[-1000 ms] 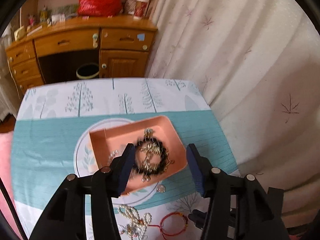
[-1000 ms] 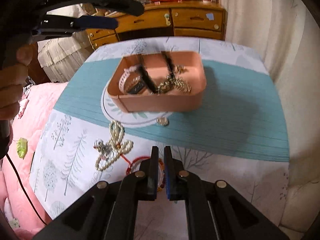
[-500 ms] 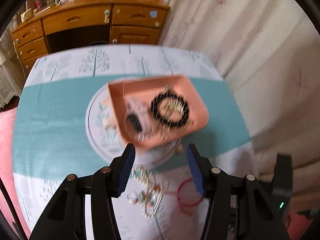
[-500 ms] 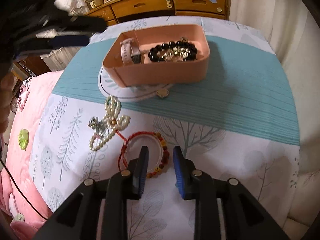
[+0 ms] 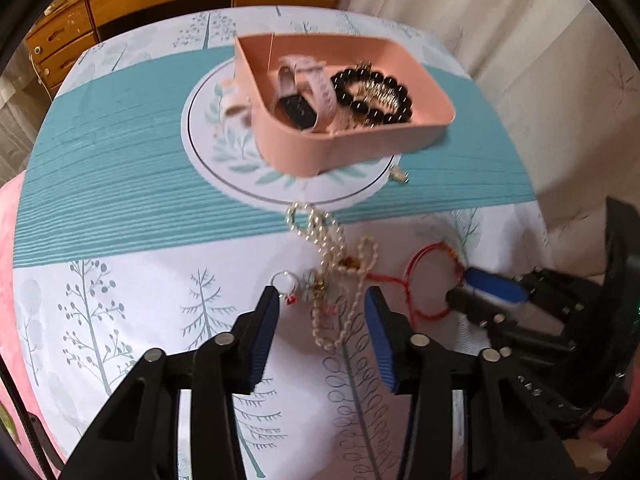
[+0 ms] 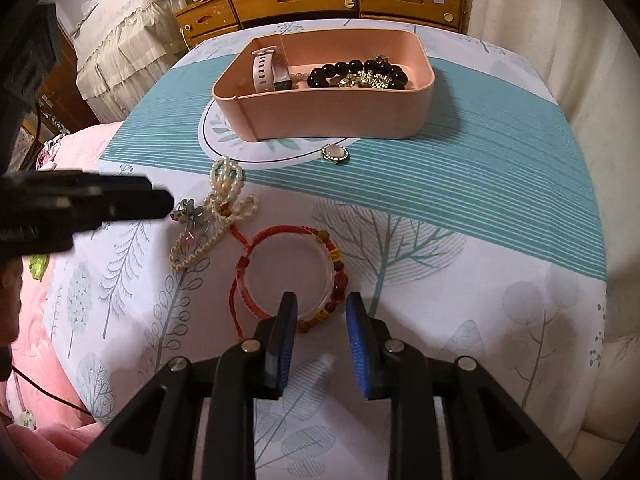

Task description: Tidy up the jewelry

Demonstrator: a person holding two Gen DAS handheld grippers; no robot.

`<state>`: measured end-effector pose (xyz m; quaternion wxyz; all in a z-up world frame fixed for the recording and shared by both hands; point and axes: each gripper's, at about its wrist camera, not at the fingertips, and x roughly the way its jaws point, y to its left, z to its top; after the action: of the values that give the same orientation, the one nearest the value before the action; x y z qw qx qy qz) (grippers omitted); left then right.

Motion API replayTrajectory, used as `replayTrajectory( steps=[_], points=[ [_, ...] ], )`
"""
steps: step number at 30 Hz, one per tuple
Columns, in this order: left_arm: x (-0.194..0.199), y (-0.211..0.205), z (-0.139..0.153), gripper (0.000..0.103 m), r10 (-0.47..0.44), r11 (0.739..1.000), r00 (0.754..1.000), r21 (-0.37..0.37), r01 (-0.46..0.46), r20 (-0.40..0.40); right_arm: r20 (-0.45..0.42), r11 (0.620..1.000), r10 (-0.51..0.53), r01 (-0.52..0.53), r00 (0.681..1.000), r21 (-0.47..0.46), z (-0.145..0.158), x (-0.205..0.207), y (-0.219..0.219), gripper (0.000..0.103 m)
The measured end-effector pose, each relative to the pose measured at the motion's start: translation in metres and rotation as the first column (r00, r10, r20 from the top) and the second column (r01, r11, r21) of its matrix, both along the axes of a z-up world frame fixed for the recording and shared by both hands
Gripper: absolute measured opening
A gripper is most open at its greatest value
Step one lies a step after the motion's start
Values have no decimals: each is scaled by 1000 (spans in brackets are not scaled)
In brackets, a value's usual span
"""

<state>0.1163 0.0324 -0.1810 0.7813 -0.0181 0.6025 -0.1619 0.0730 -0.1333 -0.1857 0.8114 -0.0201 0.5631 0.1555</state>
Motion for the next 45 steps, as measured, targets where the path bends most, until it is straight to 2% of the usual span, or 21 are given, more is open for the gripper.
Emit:
replayTrajectory(
  steps=[6, 8, 17, 18, 20, 21, 27, 35, 45],
  points=[
    [-1, -2, -11, 30, -5, 1000, 1000, -5, 5, 4, 3, 1000, 5, -5, 1000, -21, -3, 2, 3, 25],
    [1, -5, -13, 19, -20, 1000, 1000, -3, 20, 2, 6, 1000, 11, -11, 1000, -27, -2, 1, 4, 25],
    [8, -15, -20, 18, -61, 998, 998, 32, 60, 8, 16, 998, 17, -16, 1000, -55, -2, 1, 8, 25],
    [8, -16, -20, 18, -64, 997, 998, 32, 64, 7, 20, 998, 18, -17, 1000, -65, -2, 0, 9, 24],
    [9, -16, -20, 11, -69, 997, 998, 36, 69, 8, 29, 996, 17, -14, 999, -92, -2, -1, 10, 14],
    [10, -18, -21, 11, -75, 997, 997, 36, 74, 8, 31, 995, 18, -15, 999, -97, -3, -1, 8, 13],
    [9, -19, -21, 11, -92, 995, 996, 39, 92, 8, 31, 997, 22, -19, 999, -75, -3, 0, 3, 12],
    [12, -18, -1, 11, -115, 993, 993, 28, 115, 14, 34, 999, -32, 33, 999, -23, 9, 6, -7, 12],
    [25, -28, 44, 11, -148, 989, 988, 10, 148, 46, 86, 999, -51, 52, 995, -7, 45, 29, -17, 12]
  ],
)
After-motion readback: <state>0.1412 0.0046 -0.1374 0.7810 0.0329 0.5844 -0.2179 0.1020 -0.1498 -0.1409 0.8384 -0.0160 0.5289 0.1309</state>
